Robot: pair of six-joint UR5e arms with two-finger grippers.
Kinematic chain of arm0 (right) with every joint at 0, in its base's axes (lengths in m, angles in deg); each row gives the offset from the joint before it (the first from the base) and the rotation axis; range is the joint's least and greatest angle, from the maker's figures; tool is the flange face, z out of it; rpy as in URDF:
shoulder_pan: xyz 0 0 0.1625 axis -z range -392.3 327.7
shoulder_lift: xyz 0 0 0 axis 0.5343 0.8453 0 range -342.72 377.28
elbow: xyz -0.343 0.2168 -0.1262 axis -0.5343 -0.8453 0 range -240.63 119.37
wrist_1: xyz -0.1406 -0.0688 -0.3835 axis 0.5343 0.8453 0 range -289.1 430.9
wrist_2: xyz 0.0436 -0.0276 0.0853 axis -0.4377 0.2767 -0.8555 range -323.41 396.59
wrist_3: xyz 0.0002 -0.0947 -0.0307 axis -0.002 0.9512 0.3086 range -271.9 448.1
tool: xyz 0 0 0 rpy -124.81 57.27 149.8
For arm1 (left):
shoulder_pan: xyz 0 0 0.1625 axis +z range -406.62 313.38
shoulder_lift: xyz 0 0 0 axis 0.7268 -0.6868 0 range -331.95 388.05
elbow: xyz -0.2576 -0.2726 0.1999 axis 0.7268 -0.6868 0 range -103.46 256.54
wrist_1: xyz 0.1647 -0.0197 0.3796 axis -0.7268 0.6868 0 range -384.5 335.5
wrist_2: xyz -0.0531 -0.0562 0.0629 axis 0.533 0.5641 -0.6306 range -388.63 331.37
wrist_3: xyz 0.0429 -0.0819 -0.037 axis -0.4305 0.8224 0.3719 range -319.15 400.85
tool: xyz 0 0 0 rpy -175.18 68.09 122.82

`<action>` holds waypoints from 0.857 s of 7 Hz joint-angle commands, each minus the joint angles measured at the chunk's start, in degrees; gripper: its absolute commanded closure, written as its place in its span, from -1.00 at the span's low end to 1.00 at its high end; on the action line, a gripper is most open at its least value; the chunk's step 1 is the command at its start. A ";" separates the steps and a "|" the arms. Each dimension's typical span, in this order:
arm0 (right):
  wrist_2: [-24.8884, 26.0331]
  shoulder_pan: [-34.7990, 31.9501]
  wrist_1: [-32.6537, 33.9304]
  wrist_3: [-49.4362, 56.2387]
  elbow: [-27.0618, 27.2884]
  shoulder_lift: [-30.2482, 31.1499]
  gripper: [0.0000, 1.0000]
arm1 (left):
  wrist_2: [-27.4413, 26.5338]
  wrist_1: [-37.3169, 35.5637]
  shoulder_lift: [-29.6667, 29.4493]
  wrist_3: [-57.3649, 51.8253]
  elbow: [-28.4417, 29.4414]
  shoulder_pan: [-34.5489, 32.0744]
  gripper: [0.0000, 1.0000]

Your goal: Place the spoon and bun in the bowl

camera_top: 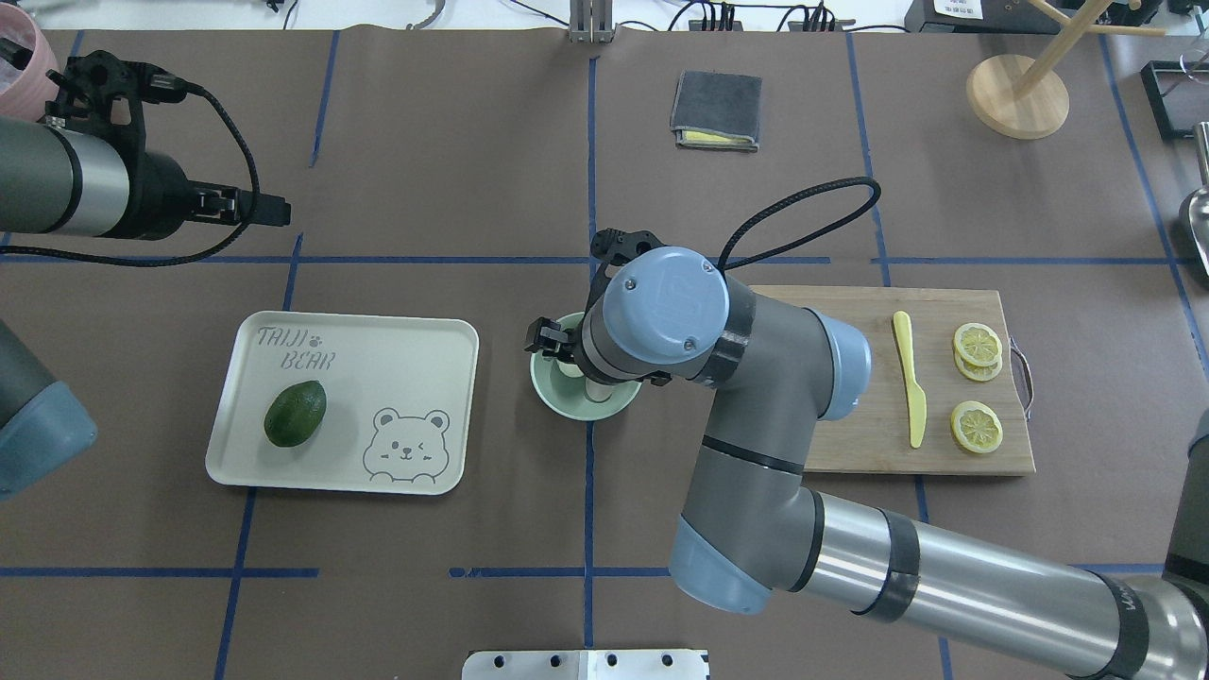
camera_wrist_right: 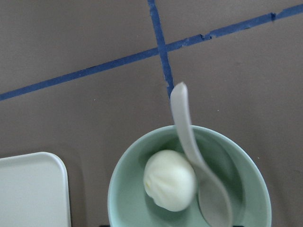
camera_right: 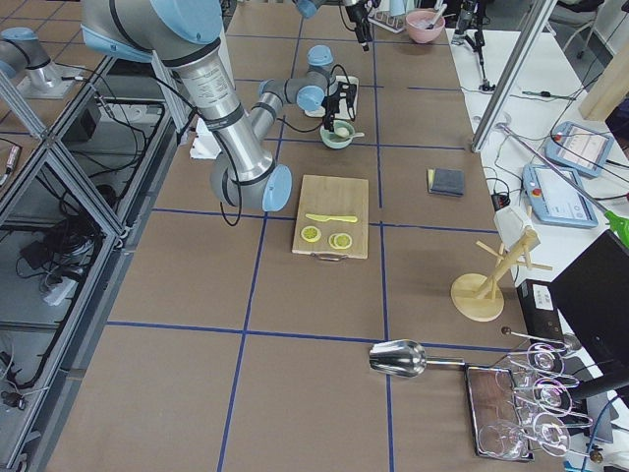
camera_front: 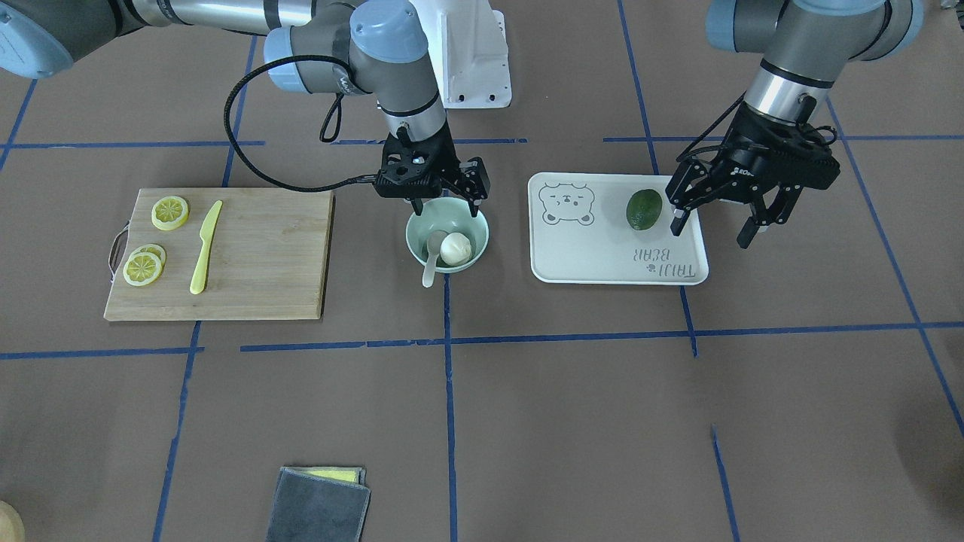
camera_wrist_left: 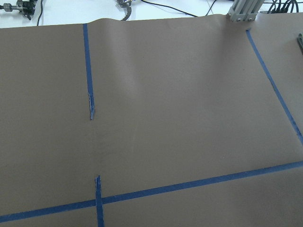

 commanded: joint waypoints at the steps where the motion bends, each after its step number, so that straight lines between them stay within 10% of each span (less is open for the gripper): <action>1: -3.41 -4.79 0.07 0.61 7.85 9.08 -1.00 | 3.23 -0.11 3.98 -13.04 0.85 -2.82 -0.99; 6: -26.35 -36.49 0.95 36.99 17.12 35.45 -1.00 | 25.28 -1.59 10.16 -50.22 16.02 -29.76 -0.99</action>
